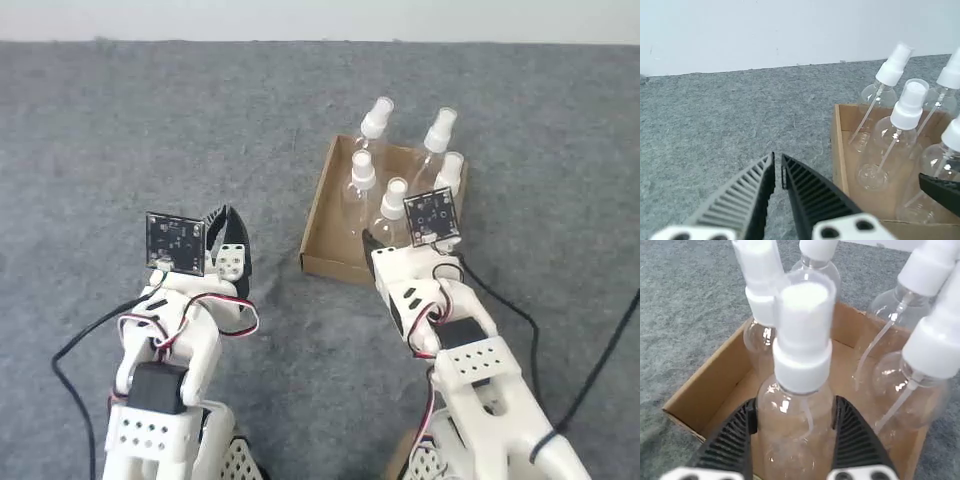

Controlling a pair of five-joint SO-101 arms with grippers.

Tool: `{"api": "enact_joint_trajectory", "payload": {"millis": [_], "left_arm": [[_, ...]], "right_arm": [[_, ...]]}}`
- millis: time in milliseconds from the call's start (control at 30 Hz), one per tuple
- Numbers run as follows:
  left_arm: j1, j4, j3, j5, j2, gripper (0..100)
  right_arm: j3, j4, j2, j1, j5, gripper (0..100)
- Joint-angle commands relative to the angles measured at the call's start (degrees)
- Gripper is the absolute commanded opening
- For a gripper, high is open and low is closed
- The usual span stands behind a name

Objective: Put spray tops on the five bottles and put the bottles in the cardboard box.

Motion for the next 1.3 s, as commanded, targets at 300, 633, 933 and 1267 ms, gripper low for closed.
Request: {"api": "enact_joint_trajectory", "payload": {"millis": [300, 633, 933, 1267], "left_arm": [[-0.26, -0.7, -0.75, 0.53, -0.88, 1], [-0.26, -0.7, -0.75, 0.53, -0.88, 1], [-0.26, -0.7, -0.75, 0.53, -0.88, 1], [-0.26, -0.79, -0.75, 0.53, -0.88, 1]], "right_arm": [[0.18, -4.97, 4.09, -0.75, 0.97, 0.6], [0.0, -4.7, 4.09, -0.84, 0.97, 1.3], [-0.09, -4.53, 4.09, -1.19, 0.97, 16.2], [-0.18, -4.53, 4.0, -2.77, 1.05, 16.6]]}}
